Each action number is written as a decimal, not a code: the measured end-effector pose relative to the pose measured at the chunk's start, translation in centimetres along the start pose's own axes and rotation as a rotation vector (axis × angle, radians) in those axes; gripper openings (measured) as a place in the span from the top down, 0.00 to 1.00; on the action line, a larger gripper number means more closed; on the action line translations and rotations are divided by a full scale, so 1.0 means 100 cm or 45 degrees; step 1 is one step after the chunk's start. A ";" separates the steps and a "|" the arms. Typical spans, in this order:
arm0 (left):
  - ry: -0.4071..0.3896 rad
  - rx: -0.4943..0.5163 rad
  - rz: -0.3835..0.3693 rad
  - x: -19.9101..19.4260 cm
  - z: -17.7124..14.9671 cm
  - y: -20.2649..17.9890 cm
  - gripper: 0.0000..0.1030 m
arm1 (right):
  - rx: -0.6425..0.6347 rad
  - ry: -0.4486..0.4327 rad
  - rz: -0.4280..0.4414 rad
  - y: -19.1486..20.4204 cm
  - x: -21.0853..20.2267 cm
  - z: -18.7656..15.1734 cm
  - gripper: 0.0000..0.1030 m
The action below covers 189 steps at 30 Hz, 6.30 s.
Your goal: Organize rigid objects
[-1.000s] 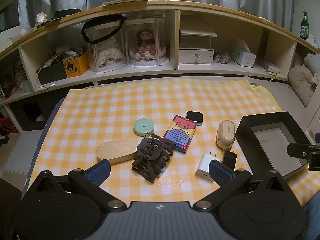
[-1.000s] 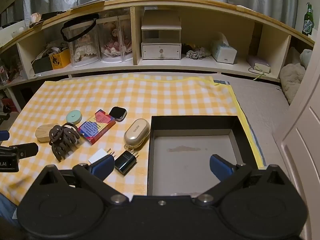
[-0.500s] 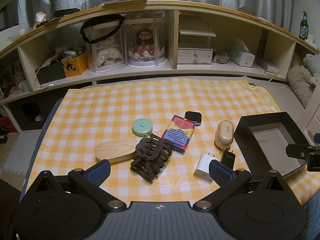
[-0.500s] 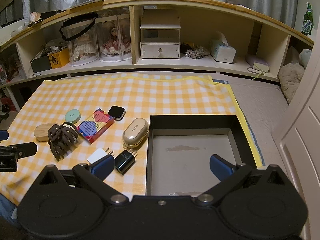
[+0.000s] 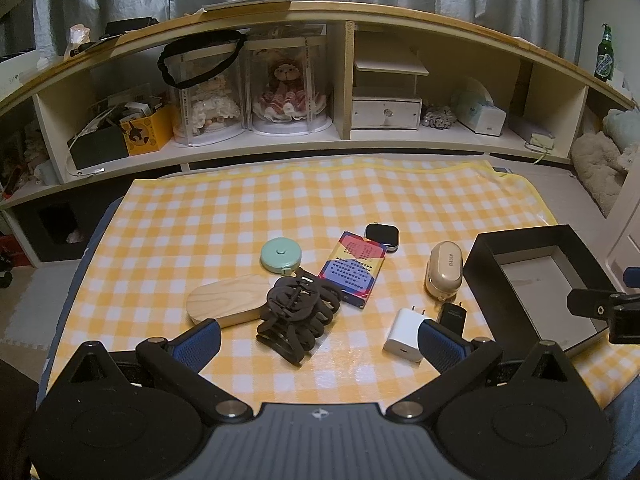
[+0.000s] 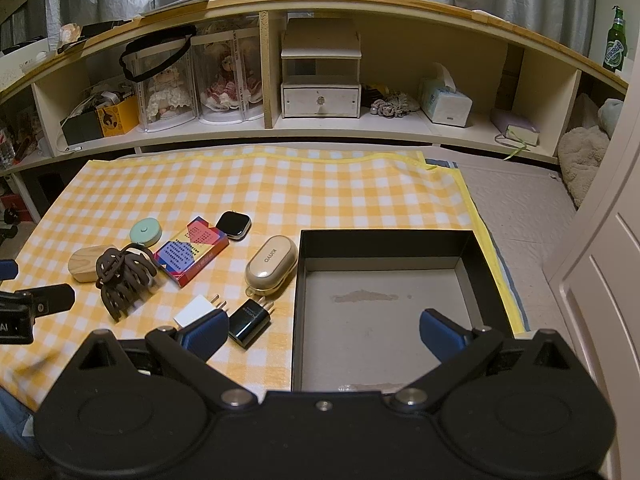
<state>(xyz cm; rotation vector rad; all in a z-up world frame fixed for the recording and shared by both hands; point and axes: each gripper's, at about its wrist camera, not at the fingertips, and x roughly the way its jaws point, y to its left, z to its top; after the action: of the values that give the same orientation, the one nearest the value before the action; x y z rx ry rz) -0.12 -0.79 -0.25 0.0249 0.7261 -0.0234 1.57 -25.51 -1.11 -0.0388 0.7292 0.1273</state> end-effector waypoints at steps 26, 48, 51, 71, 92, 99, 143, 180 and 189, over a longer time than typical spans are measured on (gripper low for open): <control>0.008 0.004 0.001 0.000 -0.001 -0.003 0.00 | 0.000 0.002 0.000 -0.001 -0.001 -0.001 0.00; 0.009 0.004 0.000 0.000 0.000 -0.002 0.00 | -0.001 0.003 -0.001 -0.002 -0.002 0.000 0.00; 0.009 0.005 0.000 0.000 0.000 -0.002 0.00 | -0.001 0.003 -0.001 -0.002 -0.002 0.000 0.00; 0.010 0.006 0.000 0.000 0.001 -0.003 0.00 | -0.001 0.003 -0.001 -0.002 -0.001 -0.001 0.00; -0.015 -0.041 -0.006 0.003 0.000 0.005 0.00 | 0.099 -0.143 -0.178 -0.065 0.012 0.026 0.00; -0.029 -0.052 -0.001 0.007 0.002 0.010 0.00 | 0.208 -0.090 -0.287 -0.119 0.050 0.032 0.00; 0.199 0.540 -0.134 0.125 0.029 0.015 0.34 | 0.281 0.278 -0.119 -0.167 0.098 -0.005 0.95; 0.177 -0.214 -0.571 0.130 0.069 -0.173 0.55 | 0.332 0.285 -0.067 -0.169 0.097 -0.008 0.95; 0.303 -0.381 -0.558 0.181 0.057 -0.227 0.55 | 0.324 0.286 -0.061 -0.167 0.097 -0.007 0.95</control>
<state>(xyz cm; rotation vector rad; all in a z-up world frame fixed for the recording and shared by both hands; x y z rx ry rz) 16.50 -23.89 -8.31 -0.4241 0.9555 -0.3348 10.39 -41.12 -8.25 0.1744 0.9630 -0.0166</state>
